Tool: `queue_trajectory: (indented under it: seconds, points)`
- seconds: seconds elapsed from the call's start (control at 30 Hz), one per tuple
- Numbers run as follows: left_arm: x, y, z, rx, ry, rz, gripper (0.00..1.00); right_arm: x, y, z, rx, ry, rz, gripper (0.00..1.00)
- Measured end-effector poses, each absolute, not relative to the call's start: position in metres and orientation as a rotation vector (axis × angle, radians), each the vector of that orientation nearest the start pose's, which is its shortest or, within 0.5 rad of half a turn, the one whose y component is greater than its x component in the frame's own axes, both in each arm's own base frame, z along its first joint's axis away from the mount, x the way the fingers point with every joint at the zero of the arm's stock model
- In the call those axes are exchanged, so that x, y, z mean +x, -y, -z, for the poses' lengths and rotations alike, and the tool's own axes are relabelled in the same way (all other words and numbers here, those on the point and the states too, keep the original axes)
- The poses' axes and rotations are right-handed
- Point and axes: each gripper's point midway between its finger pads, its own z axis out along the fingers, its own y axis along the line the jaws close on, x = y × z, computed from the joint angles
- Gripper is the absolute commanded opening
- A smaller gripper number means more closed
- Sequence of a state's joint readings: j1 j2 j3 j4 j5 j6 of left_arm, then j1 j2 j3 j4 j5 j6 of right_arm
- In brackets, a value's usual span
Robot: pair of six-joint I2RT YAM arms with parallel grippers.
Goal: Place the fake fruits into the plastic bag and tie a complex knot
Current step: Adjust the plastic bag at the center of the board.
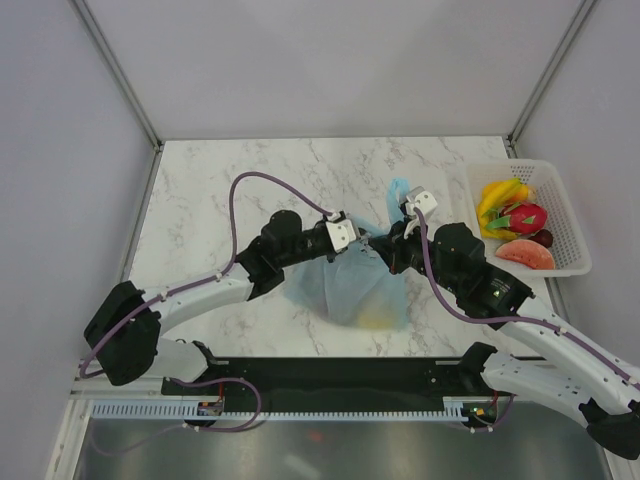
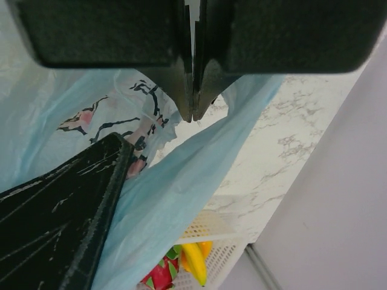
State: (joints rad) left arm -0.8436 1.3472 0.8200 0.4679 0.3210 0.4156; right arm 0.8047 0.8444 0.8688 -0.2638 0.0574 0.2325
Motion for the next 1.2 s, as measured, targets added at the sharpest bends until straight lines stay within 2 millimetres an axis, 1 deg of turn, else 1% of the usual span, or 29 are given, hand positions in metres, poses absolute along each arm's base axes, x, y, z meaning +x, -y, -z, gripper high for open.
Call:
queue_trajectory:
  seconds: [0.17,0.27,0.37,0.57,0.63,0.73,0.87,0.97,1.07,1.2]
  points:
    - [0.261,0.374,-0.235,1.233,-1.159,0.657,0.02,0.223,-0.231,-0.278,-0.489,-1.800,-0.676,0.00]
    - [0.256,0.379,-0.234,1.261,-1.141,0.691,0.02,0.223,-0.231,-0.277,-0.496,-1.799,-0.672,0.00]
    - [0.254,0.384,-0.239,1.272,-1.112,0.713,0.02,0.222,-0.231,-0.277,-0.511,-1.795,-0.671,0.00]
    - [0.260,0.395,-0.257,1.291,-1.075,0.714,0.02,0.222,-0.232,-0.277,-0.533,-1.788,-0.665,0.00]
    - [0.259,0.397,-0.259,1.321,-1.074,0.716,0.02,0.221,-0.231,-0.278,-0.537,-1.783,-0.662,0.00]
    - [0.251,0.397,-0.252,1.391,-1.077,0.735,0.02,0.219,-0.229,-0.281,-0.541,-1.772,-0.662,0.00]
    - [0.233,0.391,-0.225,1.519,-1.112,0.786,0.02,0.215,-0.229,-0.281,-0.559,-1.769,-0.671,0.00]
    - [0.219,0.386,-0.214,1.600,-1.121,0.829,0.02,0.213,-0.228,-0.277,-0.577,-1.782,-0.668,0.00]
    - [0.210,0.384,-0.213,1.651,-1.116,0.863,0.02,0.212,-0.228,-0.275,-0.586,-1.787,-0.670,0.00]
    - [0.198,0.376,-0.218,1.677,-1.111,0.894,0.02,0.211,-0.229,-0.275,-0.596,-1.784,-0.673,0.00]
